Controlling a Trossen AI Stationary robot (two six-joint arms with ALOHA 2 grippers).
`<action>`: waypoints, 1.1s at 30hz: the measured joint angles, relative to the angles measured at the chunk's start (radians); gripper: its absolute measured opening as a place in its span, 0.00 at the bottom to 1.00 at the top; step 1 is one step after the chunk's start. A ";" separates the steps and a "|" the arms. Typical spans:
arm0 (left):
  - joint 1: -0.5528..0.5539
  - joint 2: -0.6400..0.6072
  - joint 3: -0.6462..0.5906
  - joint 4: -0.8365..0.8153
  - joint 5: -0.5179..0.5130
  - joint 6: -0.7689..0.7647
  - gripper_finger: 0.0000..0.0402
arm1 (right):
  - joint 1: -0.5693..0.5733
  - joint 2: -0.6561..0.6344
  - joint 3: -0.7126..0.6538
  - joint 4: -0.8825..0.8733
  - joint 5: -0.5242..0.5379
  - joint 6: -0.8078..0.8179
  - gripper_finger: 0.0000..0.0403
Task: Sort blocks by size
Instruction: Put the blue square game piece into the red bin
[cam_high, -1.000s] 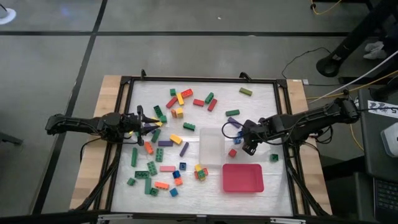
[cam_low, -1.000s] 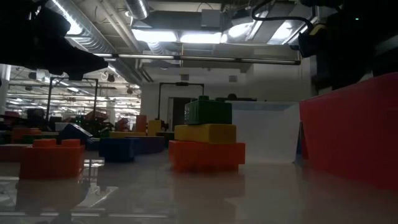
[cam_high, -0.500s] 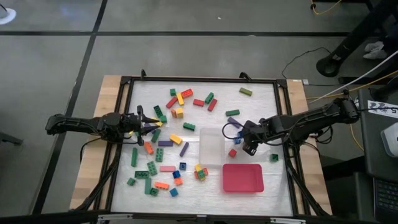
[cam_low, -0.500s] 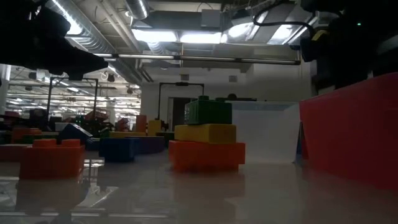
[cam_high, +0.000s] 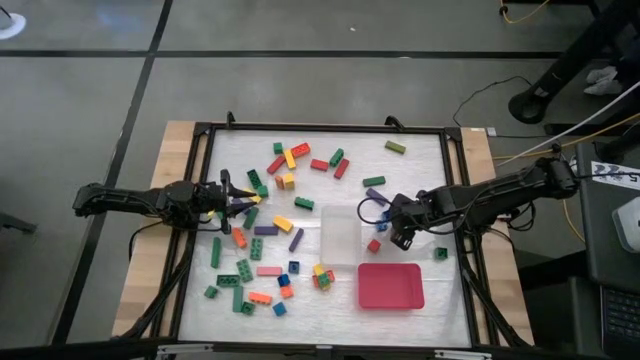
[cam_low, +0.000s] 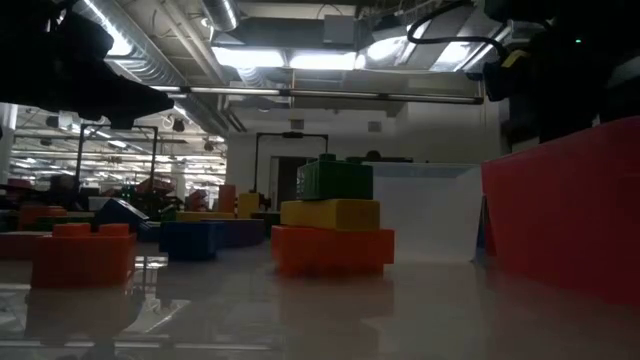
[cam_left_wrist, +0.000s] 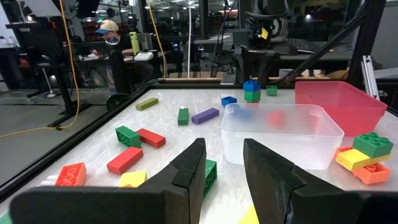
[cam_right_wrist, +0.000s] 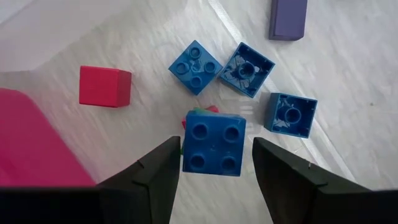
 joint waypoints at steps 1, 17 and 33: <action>0.000 0.000 0.000 0.000 0.000 0.000 0.24 | 0.000 0.004 0.000 0.000 0.001 0.000 0.50; 0.000 0.000 0.000 0.000 0.000 0.000 0.24 | 0.000 0.066 -0.001 0.021 0.003 -0.030 0.43; 0.000 0.000 0.000 0.000 0.000 0.000 0.24 | 0.000 0.063 0.032 -0.003 -0.014 -0.100 0.36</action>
